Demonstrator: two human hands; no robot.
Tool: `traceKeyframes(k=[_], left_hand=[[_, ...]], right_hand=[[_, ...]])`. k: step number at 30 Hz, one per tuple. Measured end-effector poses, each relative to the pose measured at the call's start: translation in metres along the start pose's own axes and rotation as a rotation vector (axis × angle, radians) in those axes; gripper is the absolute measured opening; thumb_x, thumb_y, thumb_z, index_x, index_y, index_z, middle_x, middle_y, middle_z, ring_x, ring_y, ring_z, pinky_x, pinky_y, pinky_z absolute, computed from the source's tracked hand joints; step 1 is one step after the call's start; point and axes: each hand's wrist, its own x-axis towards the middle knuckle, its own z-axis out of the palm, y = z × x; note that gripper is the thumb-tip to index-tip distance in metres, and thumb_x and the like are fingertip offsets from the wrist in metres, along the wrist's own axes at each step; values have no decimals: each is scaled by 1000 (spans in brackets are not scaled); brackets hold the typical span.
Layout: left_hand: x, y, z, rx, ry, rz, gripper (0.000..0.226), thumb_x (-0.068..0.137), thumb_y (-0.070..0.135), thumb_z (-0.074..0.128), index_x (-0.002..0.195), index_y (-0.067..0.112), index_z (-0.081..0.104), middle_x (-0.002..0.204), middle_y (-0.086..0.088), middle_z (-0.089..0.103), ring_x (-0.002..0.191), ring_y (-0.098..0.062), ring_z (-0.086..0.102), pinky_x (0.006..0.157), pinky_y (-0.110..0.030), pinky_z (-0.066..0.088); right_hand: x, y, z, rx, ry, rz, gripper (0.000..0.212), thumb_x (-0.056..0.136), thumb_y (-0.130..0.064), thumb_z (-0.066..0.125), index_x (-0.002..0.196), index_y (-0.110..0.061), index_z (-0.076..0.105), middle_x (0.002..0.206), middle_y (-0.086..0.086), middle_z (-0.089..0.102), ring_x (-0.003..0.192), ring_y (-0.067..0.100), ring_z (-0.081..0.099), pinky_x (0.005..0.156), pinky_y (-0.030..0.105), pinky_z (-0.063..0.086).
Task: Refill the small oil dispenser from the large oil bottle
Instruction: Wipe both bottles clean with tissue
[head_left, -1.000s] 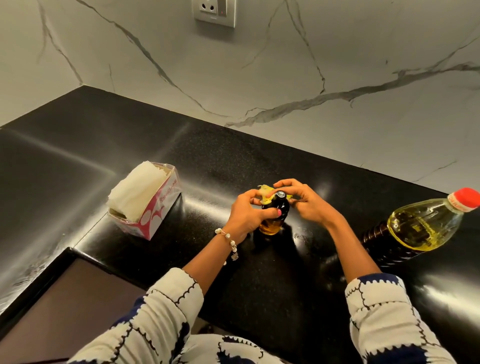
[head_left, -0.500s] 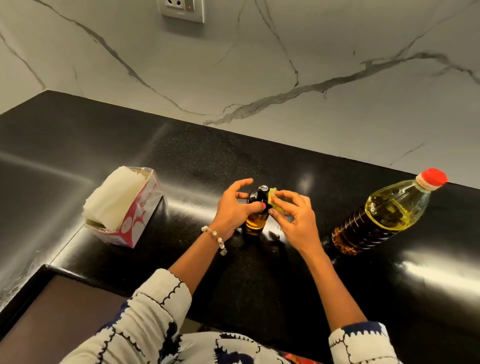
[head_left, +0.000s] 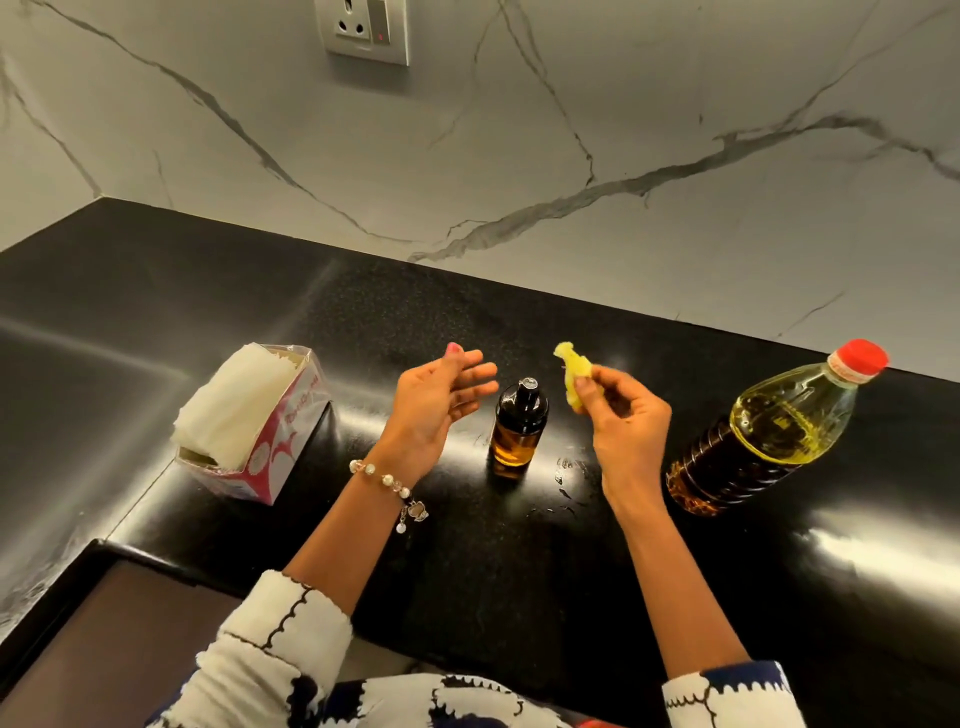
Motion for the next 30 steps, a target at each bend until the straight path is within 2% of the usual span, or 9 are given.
traceKeyframes(k=[7, 11, 14, 17, 19, 21, 25, 27, 30], left_hand=[[-14, 25, 20, -75, -195, -106, 59, 99, 49, 34, 107, 1, 68, 105, -17, 72, 100, -28, 70, 91, -40, 55], [-16, 37, 18, -71, -228, -178, 44, 99, 37, 45, 113, 0, 65, 108, -18, 71, 103, -29, 68, 93, -40, 54], [-16, 33, 20, -106, -137, -134, 30, 97, 24, 53, 114, 2, 64, 104, -16, 73, 98, -28, 70, 89, -38, 56], [-9, 9, 20, 198, 73, 112, 22, 88, 14, 67, 110, 9, 68, 97, -8, 73, 89, -21, 69, 77, -30, 57], [-2, -11, 18, 499, 86, 230, 36, 80, 14, 76, 114, 17, 67, 103, 1, 69, 93, -14, 65, 80, -27, 52], [5, -27, 19, 694, -32, 227, 56, 72, 16, 83, 124, 19, 61, 115, 4, 62, 102, -13, 60, 89, -25, 48], [18, -42, 25, 976, -93, 377, 71, 65, 19, 87, 129, 14, 58, 122, -3, 57, 110, -18, 57, 97, -25, 44], [22, -42, 25, 1055, -81, 419, 70, 65, 20, 87, 129, 14, 58, 119, -4, 58, 106, -18, 57, 92, -22, 43], [26, -41, 22, 1089, -94, 441, 70, 64, 20, 88, 128, 14, 59, 116, -3, 59, 102, -16, 57, 88, -19, 42]], right_hand=[[2, -11, 23, -655, -250, -802, 29, 85, -1, 61, 112, -2, 69, 112, 14, 65, 102, 23, 55, 88, 24, 48], [4, 2, 5, -755, -243, -886, 29, 89, -10, 55, 113, 0, 68, 108, 16, 67, 97, 24, 57, 84, 26, 49], [7, 9, -12, -654, -152, -679, 25, 82, 6, 65, 104, -2, 72, 99, 11, 70, 91, 19, 61, 84, 17, 47], [6, 21, -22, -372, -12, -162, 23, 84, 1, 65, 102, -12, 75, 91, -1, 73, 78, 2, 62, 72, 10, 46], [4, 37, -22, -118, 38, 196, 21, 86, -3, 64, 99, -15, 75, 87, 0, 74, 79, 8, 66, 71, 19, 51], [-2, 51, -15, 22, 24, 407, 24, 88, 2, 58, 102, -9, 73, 92, 9, 73, 86, 18, 68, 74, 27, 55], [-24, 52, 12, 62, -103, 443, 38, 88, 9, 46, 114, -7, 68, 108, 9, 72, 105, 22, 66, 94, 37, 53], [-40, 50, 25, -4, -127, 375, 51, 85, 6, 44, 129, -16, 60, 117, -6, 68, 110, 9, 63, 97, 31, 49], [-58, 51, 35, -115, -124, 321, 60, 90, 6, 40, 144, -22, 42, 107, -27, 58, 102, -6, 57, 95, 18, 43]])
